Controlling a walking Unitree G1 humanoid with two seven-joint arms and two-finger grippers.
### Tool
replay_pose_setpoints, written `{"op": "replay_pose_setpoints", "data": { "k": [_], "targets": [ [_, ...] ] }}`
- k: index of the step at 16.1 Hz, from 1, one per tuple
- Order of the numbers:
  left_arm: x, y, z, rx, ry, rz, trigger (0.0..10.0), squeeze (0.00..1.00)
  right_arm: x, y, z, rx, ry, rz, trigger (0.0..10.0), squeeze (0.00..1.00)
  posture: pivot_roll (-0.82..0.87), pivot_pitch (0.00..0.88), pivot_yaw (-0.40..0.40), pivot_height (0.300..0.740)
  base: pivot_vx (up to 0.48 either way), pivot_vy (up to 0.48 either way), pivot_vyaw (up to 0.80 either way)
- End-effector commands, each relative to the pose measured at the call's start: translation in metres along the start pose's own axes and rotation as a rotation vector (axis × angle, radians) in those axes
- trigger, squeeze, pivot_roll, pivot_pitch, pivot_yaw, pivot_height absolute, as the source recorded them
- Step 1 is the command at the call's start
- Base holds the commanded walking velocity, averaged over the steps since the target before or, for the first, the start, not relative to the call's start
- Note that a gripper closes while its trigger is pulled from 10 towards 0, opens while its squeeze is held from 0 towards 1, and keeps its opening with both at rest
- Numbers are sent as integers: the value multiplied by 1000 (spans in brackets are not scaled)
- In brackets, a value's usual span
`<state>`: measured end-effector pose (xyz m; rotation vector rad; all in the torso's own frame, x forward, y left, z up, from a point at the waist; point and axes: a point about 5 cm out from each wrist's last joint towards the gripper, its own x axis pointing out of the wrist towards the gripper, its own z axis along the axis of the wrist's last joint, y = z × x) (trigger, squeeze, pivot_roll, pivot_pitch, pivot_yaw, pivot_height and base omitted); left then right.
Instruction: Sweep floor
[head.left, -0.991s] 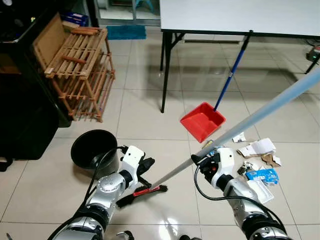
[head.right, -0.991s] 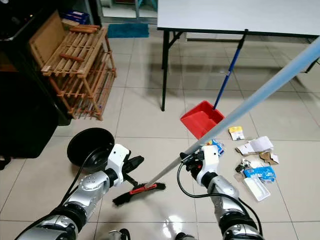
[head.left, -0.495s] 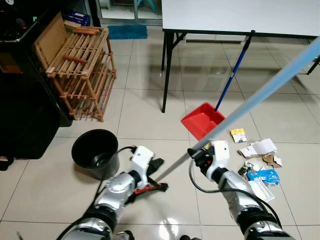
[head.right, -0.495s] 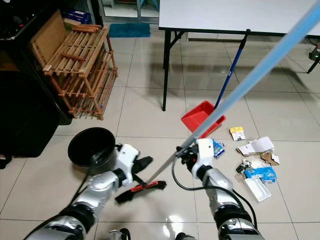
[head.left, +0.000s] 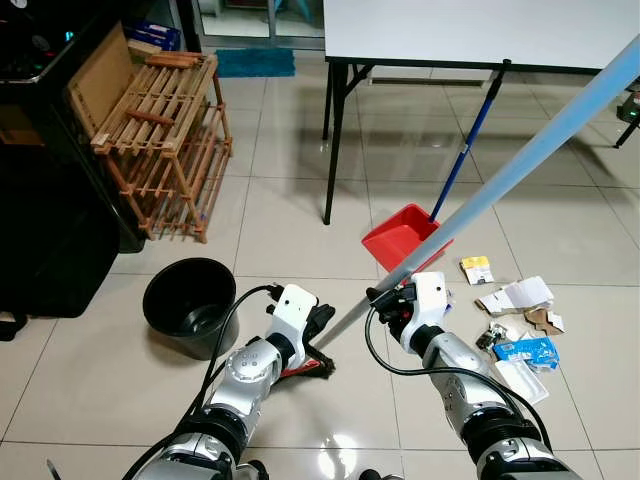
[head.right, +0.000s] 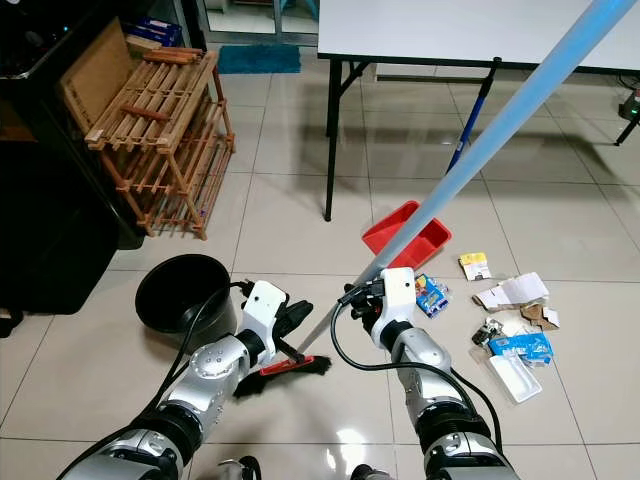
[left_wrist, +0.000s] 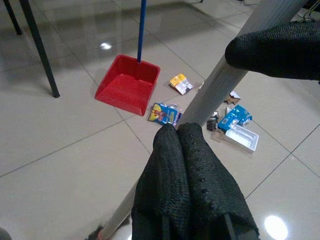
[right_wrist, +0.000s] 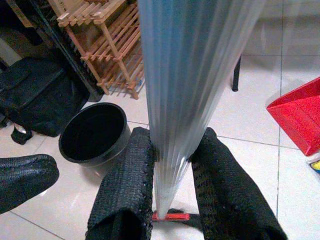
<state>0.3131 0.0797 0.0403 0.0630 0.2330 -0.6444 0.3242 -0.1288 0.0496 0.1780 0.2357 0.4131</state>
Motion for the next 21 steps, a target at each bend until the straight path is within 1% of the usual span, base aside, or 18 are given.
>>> {"op": "replay_pose_setpoints", "data": {
  "k": [1, 3, 6, 9, 11, 12, 15, 17, 18, 21],
  "targets": [
    [3, -3, 5, 16, -22, -10, 10000, 0, 2, 0, 7, -11, -25, -5, 10000, 0, 28, 184, -39, 740, 0, 0, 0],
    [3, -2, 7, 23, -29, -37, 10000, 0, 0, -2, 7, -13, -18, -7, 10000, 0, 29, 185, -38, 740, 0, 0, 0],
    [1, 2, 7, 32, -23, -37, 10000, 0, -1, -4, 6, -17, -13, -12, 10000, 0, 29, 184, -36, 740, 0, 0, 0],
    [0, 2, 7, 33, -18, -63, 10000, 0, -2, -5, 7, -23, -9, 7, 10000, 0, 29, 184, -37, 740, 0, 0, 0],
    [-2, 3, 7, 35, -12, -96, 10000, 0, -5, -10, 9, -40, -3, 22, 10000, 0, 31, 185, -36, 740, 0, 0, 0],
    [-3, 6, 9, 29, -14, -113, 10000, 0, -7, -14, 11, -51, -4, 27, 10000, 0, 29, 184, -36, 740, 0, 0, 0],
    [-6, 12, 11, 40, -11, -139, 10000, 0, -9, -23, 16, -59, -16, 7, 10000, 0, 30, 182, -36, 740, 0, 0, 0],
    [-7, 14, 14, 27, -17, -157, 10000, 0, -9, -24, 18, -59, -21, 8, 10000, 0, 30, 182, -34, 740, 0, 0, 0],
    [-7, 17, 17, -10, -30, -178, 10000, 0, -10, -26, 21, -62, -33, 17, 10000, 0, 30, 183, -33, 740, 0, 0, 0],
    [-9, 21, 19, -17, -32, -181, 10000, 0, -10, -28, 25, -68, -43, 25, 10000, 0, 30, 183, -33, 740, 0, 0, 0]
  ]
}}
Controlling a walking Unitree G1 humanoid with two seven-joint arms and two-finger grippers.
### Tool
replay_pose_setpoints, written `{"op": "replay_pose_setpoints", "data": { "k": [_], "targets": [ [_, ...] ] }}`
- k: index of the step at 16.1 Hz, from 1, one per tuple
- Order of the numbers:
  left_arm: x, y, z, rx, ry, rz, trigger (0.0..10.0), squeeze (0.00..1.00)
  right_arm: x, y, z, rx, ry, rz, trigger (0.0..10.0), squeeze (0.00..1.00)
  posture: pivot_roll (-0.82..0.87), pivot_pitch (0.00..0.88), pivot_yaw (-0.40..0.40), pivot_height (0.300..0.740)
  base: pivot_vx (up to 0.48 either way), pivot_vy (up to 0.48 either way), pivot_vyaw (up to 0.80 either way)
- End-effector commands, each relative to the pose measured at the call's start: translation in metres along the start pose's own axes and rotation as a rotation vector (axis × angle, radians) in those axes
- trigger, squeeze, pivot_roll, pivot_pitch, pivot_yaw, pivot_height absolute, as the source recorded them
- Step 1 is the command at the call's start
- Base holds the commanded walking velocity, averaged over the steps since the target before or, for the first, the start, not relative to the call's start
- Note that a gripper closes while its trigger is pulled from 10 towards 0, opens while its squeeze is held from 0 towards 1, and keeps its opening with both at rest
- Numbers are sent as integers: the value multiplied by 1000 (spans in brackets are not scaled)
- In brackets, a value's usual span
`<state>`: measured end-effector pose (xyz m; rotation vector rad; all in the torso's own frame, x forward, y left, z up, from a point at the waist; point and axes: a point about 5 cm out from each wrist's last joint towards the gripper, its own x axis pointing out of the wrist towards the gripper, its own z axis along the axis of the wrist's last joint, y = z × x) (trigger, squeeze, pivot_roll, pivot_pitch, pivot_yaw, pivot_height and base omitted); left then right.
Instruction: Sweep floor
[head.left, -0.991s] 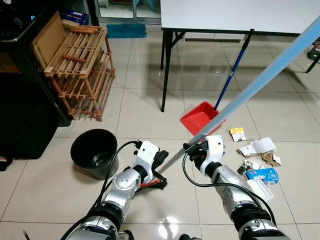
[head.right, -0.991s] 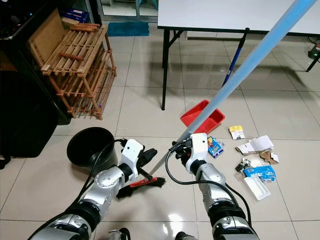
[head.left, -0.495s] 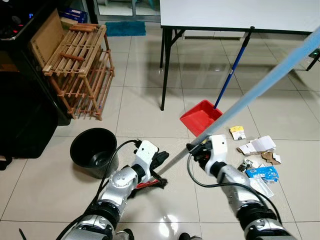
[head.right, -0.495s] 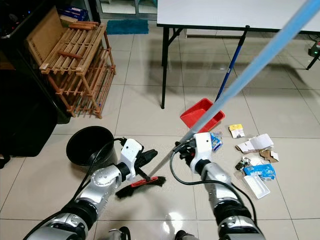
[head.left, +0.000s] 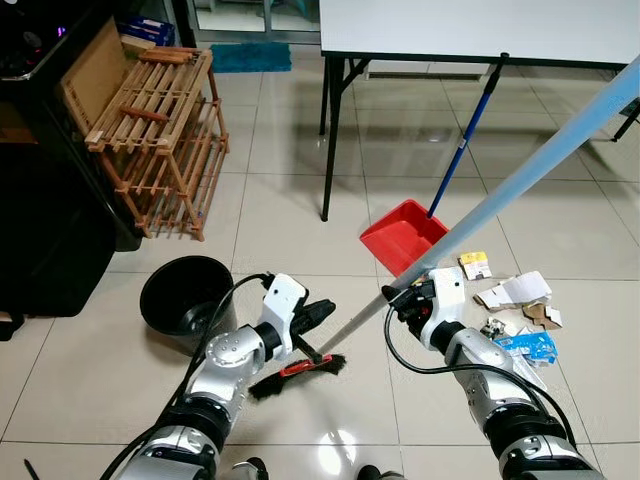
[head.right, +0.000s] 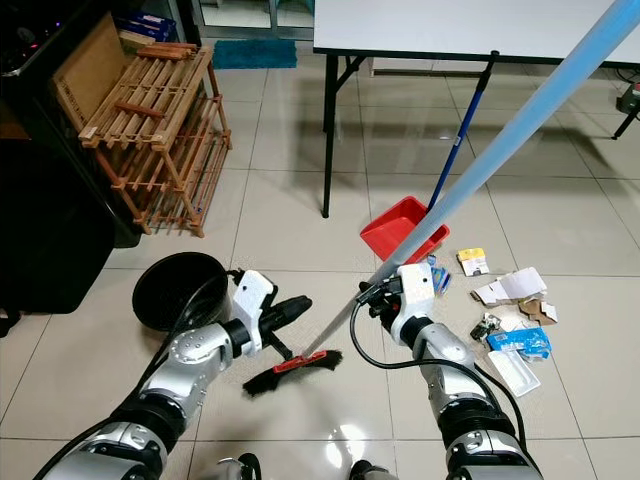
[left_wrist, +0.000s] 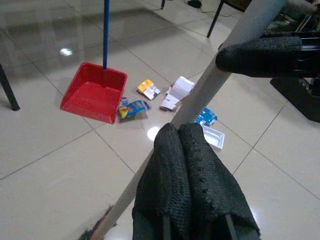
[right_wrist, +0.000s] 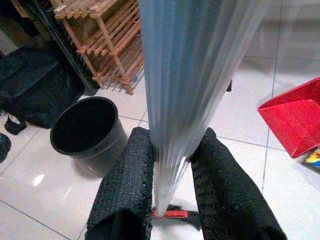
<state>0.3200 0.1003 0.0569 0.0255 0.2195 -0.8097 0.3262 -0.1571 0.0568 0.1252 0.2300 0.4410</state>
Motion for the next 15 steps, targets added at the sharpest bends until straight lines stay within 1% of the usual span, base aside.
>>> {"op": "replay_pose_setpoints", "data": {
  "k": [1, 4, 6, 10, 12, 14, 15],
  "targets": [
    [1, 1, 5, -7, -8, -17, 10000, 0, 1, -4, 14, -14, -52, 2, 10000, 0, 30, 183, -33, 740, 0, 0, 0],
    [2, -4, 3, -14, 4, -72, 10000, 0, 2, -1, 14, -8, -57, 18, 10000, 0, 31, 181, -32, 740, 0, 0, 0],
    [2, -7, 2, -14, 8, -85, 10000, 0, 3, 2, 12, -3, -59, 34, 10000, 0, 30, 181, -32, 740, 0, 0, 0],
    [4, -4, 2, -19, 2, -18, 10000, 0, 3, 5, 10, 0, -56, 45, 10000, 0, 30, 183, -32, 740, 0, 0, 0],
    [4, -2, 1, -24, 4, 29, 10000, 0, 3, 5, 10, 2, -56, 44, 10000, 0, 28, 183, -32, 740, 0, 0, 0],
    [3, 3, 0, -30, 1, 107, 10000, 0, 3, 6, 9, 7, -57, 45, 10000, 0, 30, 183, -33, 740, 0, 0, 0],
    [3, 3, 0, -37, -1, 114, 10000, 0, 3, 7, 8, 8, -57, 48, 10000, 0, 30, 184, -33, 740, 0, 0, 0]
  ]
}}
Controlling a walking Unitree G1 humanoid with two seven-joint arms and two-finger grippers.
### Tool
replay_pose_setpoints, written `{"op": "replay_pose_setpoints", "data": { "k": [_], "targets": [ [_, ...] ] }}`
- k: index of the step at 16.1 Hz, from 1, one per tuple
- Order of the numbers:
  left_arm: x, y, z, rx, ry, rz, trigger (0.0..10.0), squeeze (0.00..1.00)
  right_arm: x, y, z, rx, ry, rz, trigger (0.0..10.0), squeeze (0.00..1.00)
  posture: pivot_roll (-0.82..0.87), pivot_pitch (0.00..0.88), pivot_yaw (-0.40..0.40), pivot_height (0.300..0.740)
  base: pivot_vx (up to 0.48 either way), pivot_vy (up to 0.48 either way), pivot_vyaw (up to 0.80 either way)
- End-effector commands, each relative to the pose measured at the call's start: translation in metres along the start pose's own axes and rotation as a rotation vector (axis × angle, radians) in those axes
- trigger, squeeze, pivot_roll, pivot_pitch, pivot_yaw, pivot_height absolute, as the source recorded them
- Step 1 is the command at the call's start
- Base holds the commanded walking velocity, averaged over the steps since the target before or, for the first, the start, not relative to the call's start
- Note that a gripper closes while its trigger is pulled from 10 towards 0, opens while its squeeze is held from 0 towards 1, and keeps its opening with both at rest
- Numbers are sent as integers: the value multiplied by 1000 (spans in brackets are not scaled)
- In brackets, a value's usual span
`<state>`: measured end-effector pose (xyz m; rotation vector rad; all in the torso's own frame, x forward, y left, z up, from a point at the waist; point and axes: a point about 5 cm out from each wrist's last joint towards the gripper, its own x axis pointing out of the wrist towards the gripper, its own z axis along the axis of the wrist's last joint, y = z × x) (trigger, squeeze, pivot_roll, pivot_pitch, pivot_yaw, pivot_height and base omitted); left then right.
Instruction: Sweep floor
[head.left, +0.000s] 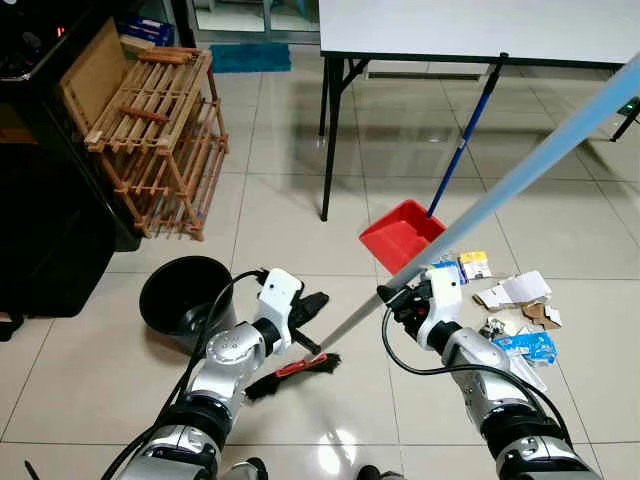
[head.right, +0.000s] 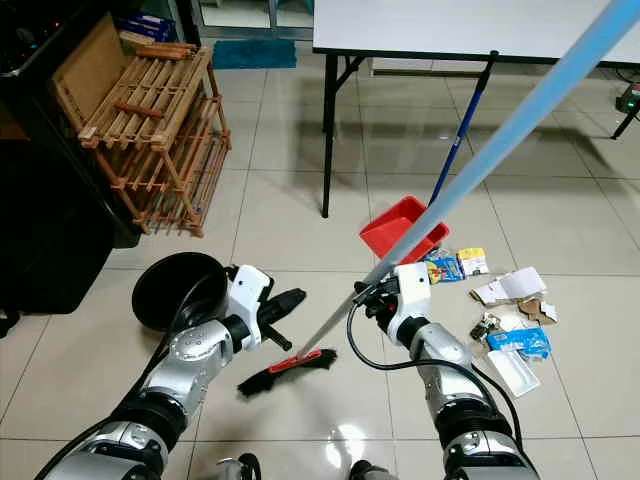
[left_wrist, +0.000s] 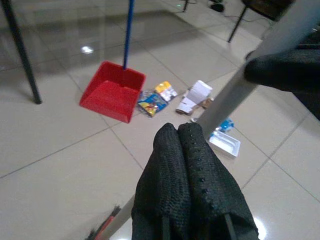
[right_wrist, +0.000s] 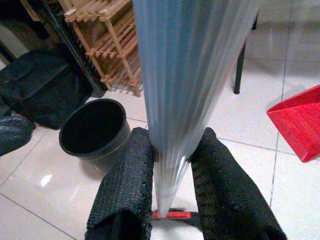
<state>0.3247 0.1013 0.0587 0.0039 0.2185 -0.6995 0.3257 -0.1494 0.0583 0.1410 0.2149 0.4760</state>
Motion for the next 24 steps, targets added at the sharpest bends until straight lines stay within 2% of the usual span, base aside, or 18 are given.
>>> {"op": "replay_pose_setpoints", "data": {
  "k": [1, 3, 6, 8, 12, 13, 15, 16, 17, 18, 20, 24],
  "targets": [
    [1, -4, -3, -10, 9, -12, 10000, 0, 1, 1, 7, 1, -42, 20, 10000, 0, 29, 185, -33, 740, 0, 0, 0],
    [1, -7, -1, -14, 3, -73, 10000, 0, 1, 4, 13, 1, -61, 85, 10000, 0, 26, 185, -32, 740, 0, 0, 0],
    [-4, -1, 5, 4, 10, -142, 10000, 0, -3, 3, 22, -25, -78, 199, 10000, 0, 25, 183, -31, 740, 0, 0, 0],
    [-16, 11, 11, 53, 30, -215, 10000, 0, -11, -15, 30, -77, -61, 201, 10000, 0, 29, 184, -32, 740, 0, 0, 0],
    [-32, 22, 28, 97, 31, -317, 10000, 0, -20, -33, 36, -117, -31, 171, 10000, 0, 34, 183, -34, 740, 0, 0, 0],
    [-39, 24, 39, 100, 15, -368, 10000, 0, -21, -36, 35, -132, -15, 163, 10000, 0, 35, 183, -33, 740, 0, 0, 0],
    [-41, 24, 49, 90, -38, -409, 10000, 0, -21, -33, 35, -110, -7, 235, 10000, 0, 42, 179, -31, 740, 0, 0, 0],
    [-42, 25, 61, 63, -86, -431, 10000, 0, -22, -24, 37, -99, -10, 352, 10000, 0, 42, 179, -31, 740, 0, 0, 0],
    [-43, 25, 67, 54, -100, -445, 10000, 0, -22, -20, 38, -94, -14, 400, 10000, 0, 40, 177, -29, 740, 0, 0, 0],
    [-44, 23, 73, 48, -99, -472, 10000, 0, -21, -14, 44, -89, -37, 475, 10000, 0, 37, 175, -28, 740, 0, 0, 0],
    [-45, 16, 74, 46, -69, -518, 10000, 0, -21, -12, 53, -63, -75, 522, 10000, 0, 33, 174, -28, 740, 0, 0, 0],
    [-51, 11, 82, 65, -69, -550, 10000, 0, -33, -9, 46, -68, -26, 642, 10000, 0, 40, 171, -28, 740, 0, 0, 0]
  ]
}}
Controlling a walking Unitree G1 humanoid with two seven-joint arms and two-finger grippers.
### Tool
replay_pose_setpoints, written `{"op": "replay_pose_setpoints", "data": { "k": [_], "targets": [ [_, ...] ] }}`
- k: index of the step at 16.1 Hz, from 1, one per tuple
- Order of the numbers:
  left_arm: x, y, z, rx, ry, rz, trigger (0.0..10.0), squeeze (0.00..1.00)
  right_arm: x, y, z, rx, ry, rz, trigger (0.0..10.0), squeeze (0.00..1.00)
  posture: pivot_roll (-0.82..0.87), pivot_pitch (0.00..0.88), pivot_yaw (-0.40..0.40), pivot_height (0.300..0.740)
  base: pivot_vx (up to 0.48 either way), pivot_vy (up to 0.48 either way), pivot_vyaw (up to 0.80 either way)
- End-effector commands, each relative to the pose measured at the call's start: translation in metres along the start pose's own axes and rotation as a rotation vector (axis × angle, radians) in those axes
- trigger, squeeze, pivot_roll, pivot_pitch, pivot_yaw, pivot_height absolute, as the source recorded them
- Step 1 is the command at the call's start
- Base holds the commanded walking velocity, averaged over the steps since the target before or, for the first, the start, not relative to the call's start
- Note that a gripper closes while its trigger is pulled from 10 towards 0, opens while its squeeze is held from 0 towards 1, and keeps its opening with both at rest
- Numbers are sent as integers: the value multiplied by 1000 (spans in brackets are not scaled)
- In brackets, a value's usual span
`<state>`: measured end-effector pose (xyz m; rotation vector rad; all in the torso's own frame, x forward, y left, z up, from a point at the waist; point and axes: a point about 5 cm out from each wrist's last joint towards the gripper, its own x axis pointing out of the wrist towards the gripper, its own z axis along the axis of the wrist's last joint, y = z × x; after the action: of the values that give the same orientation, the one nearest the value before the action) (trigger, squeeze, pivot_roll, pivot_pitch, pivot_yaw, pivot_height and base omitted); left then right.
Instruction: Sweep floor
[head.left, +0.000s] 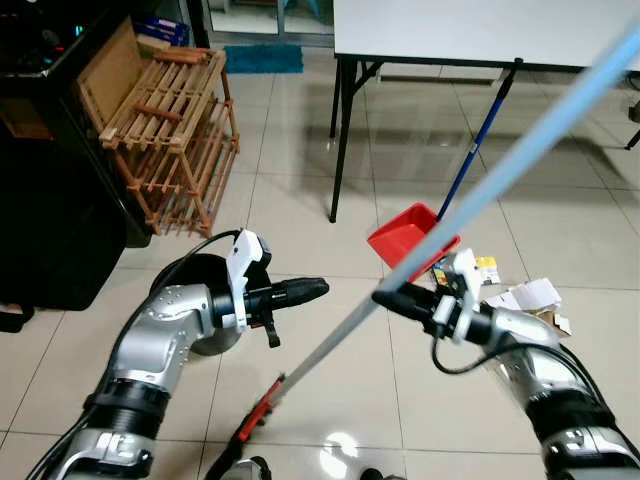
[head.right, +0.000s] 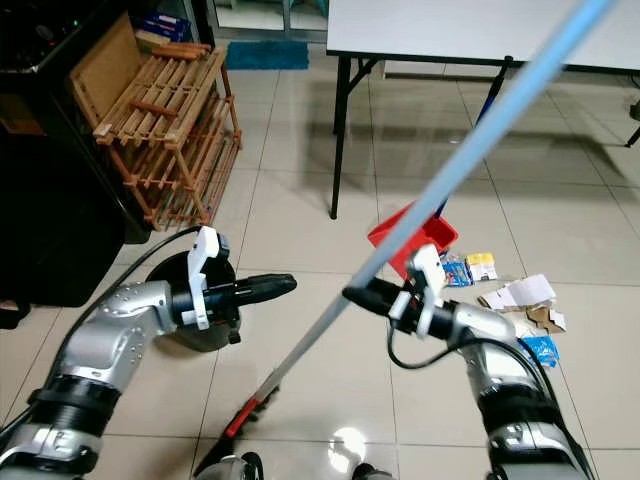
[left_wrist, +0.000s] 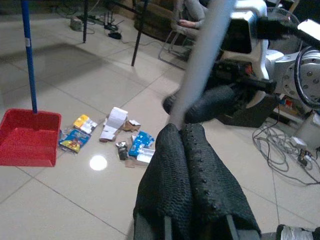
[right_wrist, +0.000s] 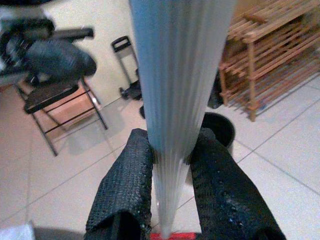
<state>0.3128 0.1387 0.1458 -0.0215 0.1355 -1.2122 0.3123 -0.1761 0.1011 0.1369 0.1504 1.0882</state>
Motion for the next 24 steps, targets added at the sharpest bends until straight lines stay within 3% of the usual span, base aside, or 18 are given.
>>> {"op": "replay_pose_setpoints", "data": {
  "k": [1, 6, 10, 13, 14, 15, 18, 24],
  "targets": [
    [0, -6, 8, 17, -4, -50, 10000, 0, -5, 5, 3, 5, -21, 66, 10000, 0, 40, 171, -29, 740, 0, 0, 0],
    [-7, -14, 17, 51, 47, -105, 10000, 0, -13, 7, 9, 21, -22, 130, 10000, 0, 45, 166, -33, 740, 0, 0, 0],
    [-5, -21, 11, 44, 101, -169, 10000, 0, -7, 10, 15, 13, -37, 162, 10000, 0, 48, 160, -33, 740, 0, 0, 0],
    [-5, -29, 2, 66, 194, -237, 10000, 0, -7, 11, 16, 14, -31, 170, 10000, 0, 51, 165, -33, 740, 0, 0, 0],
    [-3, -31, -2, 73, 218, -261, 10000, 804, -7, 10, 18, 12, -31, 162, 10000, 0, 47, 168, -35, 740, 0, 0, 0],
    [-3, -32, -3, 77, 224, -277, 10000, 1000, -7, 9, 19, 11, -31, 155, 10000, 0, 48, 168, -35, 740, 0, 0, 0],
    [-5, -28, 2, 102, 251, -292, 10000, 1000, -13, 6, 18, 15, -24, 137, 10000, 0, 44, 174, -37, 740, 0, 0, 0],
    [-8, -8, 6, 130, 239, -195, 10000, 1000, -11, 4, 13, 34, 10, 124, 10000, 0, 38, 160, -48, 740, 0, 0, 0]
  ]
}}
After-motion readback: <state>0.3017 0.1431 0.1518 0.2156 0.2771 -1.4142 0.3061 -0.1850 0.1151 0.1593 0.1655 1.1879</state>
